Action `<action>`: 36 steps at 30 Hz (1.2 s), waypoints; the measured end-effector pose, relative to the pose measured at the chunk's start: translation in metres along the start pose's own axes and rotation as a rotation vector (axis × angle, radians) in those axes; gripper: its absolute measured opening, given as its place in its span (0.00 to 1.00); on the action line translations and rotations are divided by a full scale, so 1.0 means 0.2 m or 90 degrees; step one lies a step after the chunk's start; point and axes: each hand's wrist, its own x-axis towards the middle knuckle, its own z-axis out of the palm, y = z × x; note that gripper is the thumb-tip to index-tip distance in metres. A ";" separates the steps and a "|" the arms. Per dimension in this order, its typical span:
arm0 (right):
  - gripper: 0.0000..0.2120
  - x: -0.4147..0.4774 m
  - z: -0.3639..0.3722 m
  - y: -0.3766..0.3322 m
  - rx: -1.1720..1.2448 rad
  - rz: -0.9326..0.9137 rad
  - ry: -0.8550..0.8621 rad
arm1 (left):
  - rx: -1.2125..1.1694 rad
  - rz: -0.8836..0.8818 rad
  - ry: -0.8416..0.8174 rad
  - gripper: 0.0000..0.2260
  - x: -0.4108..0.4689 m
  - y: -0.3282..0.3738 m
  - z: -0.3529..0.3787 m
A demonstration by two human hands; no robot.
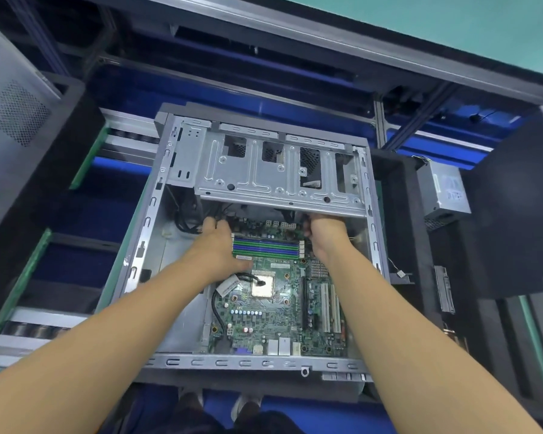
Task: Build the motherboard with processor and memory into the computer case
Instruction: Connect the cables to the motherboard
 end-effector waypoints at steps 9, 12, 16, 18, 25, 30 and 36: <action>0.05 -0.15 -0.06 0.09 0.103 0.044 -0.189 | -0.156 -0.012 -0.141 0.06 0.01 -0.03 -0.03; 0.09 -0.19 -0.08 0.11 0.103 0.049 -0.235 | -0.163 -0.007 -0.155 0.05 0.03 -0.04 -0.03; 0.13 -0.23 -0.09 0.15 0.114 0.048 -0.269 | -0.157 0.001 -0.148 0.05 0.05 -0.04 -0.02; 0.13 -0.24 -0.09 0.15 0.113 0.041 -0.272 | -0.150 0.008 -0.146 0.05 0.04 -0.04 -0.01; 0.05 -0.20 -0.08 0.11 0.203 -0.058 -0.189 | -0.132 0.077 -0.256 0.09 0.01 -0.05 -0.03; 0.12 -0.08 0.01 0.04 0.230 -0.049 -0.096 | -0.078 0.094 -0.246 0.06 -0.01 -0.08 -0.03; 0.08 -0.15 0.05 0.10 -0.096 -0.055 -0.105 | -0.124 0.082 -0.259 0.08 -0.01 -0.11 -0.06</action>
